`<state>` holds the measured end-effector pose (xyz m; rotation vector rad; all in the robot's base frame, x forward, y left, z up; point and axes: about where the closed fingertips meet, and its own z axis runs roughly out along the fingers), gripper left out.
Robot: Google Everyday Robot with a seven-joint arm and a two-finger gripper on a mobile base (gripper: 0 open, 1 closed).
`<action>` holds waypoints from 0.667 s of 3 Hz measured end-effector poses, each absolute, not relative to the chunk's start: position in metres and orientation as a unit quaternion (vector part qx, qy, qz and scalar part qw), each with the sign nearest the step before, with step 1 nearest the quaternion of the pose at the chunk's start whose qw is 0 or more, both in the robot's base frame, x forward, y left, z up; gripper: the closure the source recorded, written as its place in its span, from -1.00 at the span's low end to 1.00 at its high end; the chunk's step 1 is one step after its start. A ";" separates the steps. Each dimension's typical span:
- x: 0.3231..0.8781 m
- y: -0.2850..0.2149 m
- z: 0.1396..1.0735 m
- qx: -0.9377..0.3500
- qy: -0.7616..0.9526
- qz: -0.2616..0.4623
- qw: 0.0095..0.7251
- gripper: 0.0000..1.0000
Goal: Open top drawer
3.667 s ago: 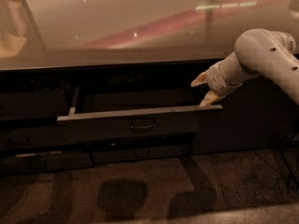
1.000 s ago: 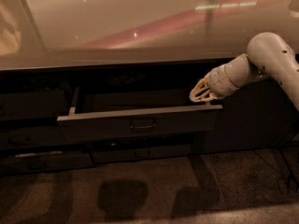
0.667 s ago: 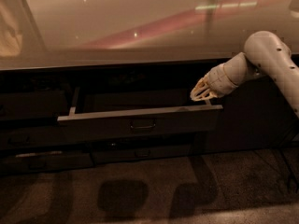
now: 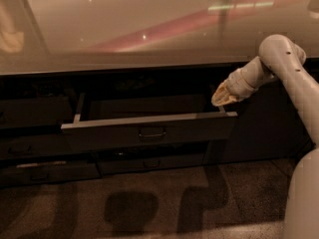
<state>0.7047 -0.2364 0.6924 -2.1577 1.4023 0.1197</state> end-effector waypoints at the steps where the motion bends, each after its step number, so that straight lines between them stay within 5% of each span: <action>1: 0.697 -0.228 0.688 -0.809 0.514 0.051 0.280 1.00; 2: 0.667 -0.223 0.661 -0.826 0.481 0.068 0.285 1.00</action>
Offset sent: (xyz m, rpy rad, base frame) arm -0.1231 0.0284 -0.1143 0.0337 0.0805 0.3016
